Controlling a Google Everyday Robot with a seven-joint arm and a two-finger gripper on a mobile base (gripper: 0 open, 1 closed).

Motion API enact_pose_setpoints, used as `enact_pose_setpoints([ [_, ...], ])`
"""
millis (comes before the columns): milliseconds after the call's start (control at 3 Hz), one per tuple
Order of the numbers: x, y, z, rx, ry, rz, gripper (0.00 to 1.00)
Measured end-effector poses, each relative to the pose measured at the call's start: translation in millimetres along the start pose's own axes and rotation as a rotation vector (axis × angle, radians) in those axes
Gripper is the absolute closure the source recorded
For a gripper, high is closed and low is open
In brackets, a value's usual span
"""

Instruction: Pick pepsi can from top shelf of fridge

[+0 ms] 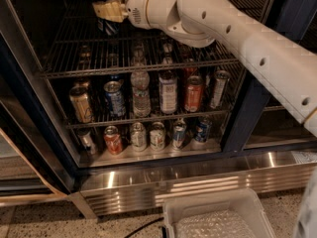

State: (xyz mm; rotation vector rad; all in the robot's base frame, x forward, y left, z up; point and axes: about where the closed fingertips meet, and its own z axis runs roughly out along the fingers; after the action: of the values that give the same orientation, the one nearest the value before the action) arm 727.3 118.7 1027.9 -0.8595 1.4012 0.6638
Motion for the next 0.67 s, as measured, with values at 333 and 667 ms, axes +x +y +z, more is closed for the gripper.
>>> enact_pose_setpoints([
  [333, -26.6, 17.8, -48.7, -0.022, 0.017, -0.021, 1.0],
  [667, -26.6, 17.8, -48.7, -0.022, 0.017, -0.021, 1.0],
])
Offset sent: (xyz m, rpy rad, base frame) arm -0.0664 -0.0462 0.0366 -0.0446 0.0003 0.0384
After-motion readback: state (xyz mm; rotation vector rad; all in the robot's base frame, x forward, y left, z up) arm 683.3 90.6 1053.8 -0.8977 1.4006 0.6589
